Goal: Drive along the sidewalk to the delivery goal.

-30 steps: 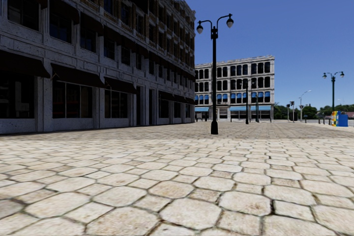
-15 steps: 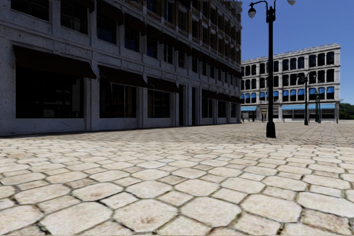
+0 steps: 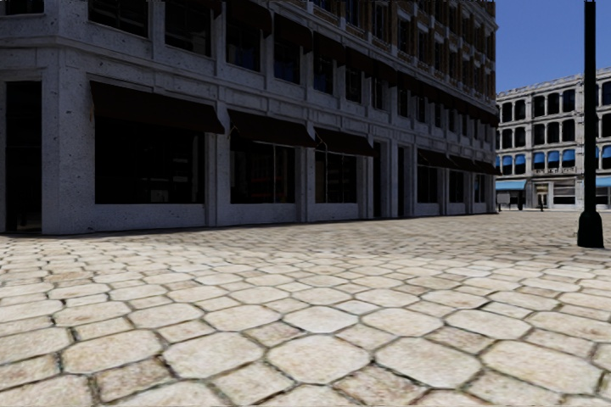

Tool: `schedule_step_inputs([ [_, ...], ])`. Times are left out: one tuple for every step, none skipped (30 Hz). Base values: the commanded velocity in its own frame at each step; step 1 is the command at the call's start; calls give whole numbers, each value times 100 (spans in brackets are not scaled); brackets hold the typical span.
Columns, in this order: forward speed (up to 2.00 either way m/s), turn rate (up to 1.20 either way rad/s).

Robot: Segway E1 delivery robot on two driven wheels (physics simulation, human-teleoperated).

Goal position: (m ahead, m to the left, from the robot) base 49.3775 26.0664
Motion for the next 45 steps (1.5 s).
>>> schedule_step_inputs([
  [200, 53],
  [200, 57],
  [200, 58],
  [200, 58],
  [200, 58],
  [200, 58],
  [200, 58],
  [200, 58],
  [200, 58],
  [200, 58],
  [200, 58],
  [200, 58],
  [200, 58],
  [200, 58],
  [200, 58],
  [200, 58],
  [200, 58],
  [200, 58],
  [200, 58],
  [200, 58],
  [200, 58],
  [200, 58],
  [200, 58],
  [200, 58],
  [200, 58],
  [200, 58],
  [200, 58],
  [200, 58],
  [200, 58],
  [200, 58],
  [200, 58],
  [200, 58],
  [200, 58],
  [200, 58],
  [200, 58],
  [200, 58],
  [200, 58],
  [200, 58],
  [200, 58],
  [200, 58],
  [200, 58],
  [200, 58],
  [200, 58],
  [200, 58],
  [200, 58],
])
